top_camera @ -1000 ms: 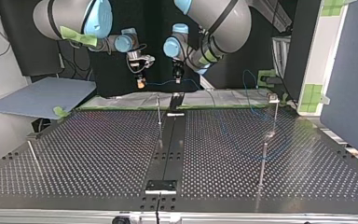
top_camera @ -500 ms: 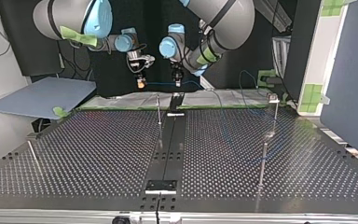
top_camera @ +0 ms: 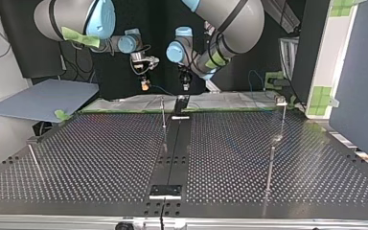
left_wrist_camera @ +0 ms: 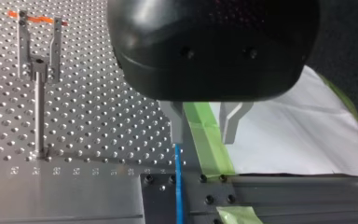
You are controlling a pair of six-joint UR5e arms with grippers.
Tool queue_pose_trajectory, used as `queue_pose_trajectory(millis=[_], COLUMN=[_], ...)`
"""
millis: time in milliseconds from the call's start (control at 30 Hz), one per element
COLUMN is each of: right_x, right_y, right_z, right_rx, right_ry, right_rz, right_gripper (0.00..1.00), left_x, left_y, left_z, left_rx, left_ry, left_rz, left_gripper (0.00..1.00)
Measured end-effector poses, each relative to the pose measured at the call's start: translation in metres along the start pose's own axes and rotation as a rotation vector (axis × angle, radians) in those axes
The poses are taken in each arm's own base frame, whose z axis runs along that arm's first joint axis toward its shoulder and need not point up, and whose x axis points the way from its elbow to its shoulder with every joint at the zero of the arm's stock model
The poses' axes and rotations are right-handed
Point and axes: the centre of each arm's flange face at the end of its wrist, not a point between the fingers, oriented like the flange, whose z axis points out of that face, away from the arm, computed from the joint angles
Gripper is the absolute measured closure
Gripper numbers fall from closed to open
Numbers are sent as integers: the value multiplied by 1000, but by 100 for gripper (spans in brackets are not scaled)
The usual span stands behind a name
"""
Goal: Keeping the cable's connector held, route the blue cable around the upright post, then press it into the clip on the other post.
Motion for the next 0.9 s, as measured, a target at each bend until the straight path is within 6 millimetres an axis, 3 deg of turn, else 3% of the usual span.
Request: queue_pose_trajectory(millis=[200, 267, 300, 333, 800, 867, 900], right_x=[0, 0, 0, 0, 0, 0, 0], right_y=[0, 0, -1, -1, -1, -2, -2], right_z=[0, 0, 0, 0, 0, 0, 0], right_rx=[3, 5, 5, 6, 13, 14, 14], right_ry=[0, 0, 0, 0, -2, -2, -2], right_rz=[0, 1, 1, 1, 1, 0, 0], right_gripper=[100, 100, 100, 100, 100, 100, 100], left_x=[1, 1, 1, 1, -9, -10, -10], left_y=[0, 0, 0, 1, -6, -6, -6], left_z=[2, 4, 5, 5, 14, 15, 15], left_rx=[42, 56, 61, 65, 121, 124, 126], left_ry=[14, 16, 17, 18, 38, 38, 38], left_rz=[3, 1, 0, -1, -31, -32, -33], left_gripper=[57, 45, 45, 36, 36, 26, 26])
